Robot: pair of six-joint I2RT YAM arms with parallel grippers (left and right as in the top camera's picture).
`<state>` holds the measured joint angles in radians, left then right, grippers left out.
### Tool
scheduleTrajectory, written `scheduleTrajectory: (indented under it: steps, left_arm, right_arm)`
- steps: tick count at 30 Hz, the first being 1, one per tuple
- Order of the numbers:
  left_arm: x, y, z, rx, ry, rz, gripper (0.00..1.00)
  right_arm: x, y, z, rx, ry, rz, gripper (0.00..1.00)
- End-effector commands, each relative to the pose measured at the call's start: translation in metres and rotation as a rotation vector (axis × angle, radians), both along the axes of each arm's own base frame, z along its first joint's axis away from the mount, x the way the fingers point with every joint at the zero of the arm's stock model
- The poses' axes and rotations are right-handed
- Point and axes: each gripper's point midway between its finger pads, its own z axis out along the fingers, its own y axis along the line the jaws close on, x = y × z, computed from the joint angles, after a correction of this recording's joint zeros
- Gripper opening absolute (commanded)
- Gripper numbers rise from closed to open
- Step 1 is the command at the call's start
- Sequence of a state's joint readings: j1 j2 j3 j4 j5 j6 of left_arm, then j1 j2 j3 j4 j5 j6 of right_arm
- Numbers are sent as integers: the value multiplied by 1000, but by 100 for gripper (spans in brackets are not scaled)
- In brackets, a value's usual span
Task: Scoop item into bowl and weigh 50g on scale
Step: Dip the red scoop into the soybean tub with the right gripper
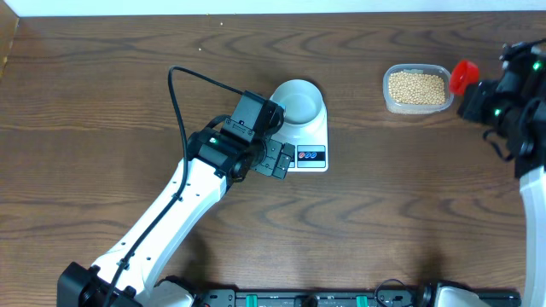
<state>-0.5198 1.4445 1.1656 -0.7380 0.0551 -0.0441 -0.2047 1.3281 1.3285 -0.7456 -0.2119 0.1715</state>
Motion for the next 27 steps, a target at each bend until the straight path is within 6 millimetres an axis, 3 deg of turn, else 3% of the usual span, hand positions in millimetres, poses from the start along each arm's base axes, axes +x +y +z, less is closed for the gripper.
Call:
scheduleTrajectory:
  steps: [1, 2, 6, 14, 19, 27]
  left_arm:
    - [-1, -1, 4, -6, -5, -19, 99]
    - [-1, -1, 4, -6, -5, -19, 99]
    - [-1, -1, 4, -6, -5, -19, 99]
    - [-1, -1, 4, -6, -5, -19, 99]
    - [-1, -1, 4, -6, -5, -19, 99]
    - [-1, -1, 4, -6, -5, -19, 99]
  right_arm:
    - [25, -11, -8, -52, 42, 41, 1]
    - [39, -14, -16, -65, 67, 59, 1]
    - [63, -19, -38, -71, 101, 76, 1]
    - [84, -22, -113, -31, 244, 85, 1]
    - [87, -6, -152, 80, 313, 138, 1]
    - [87, 26, -186, 301, 376, 211, 1]
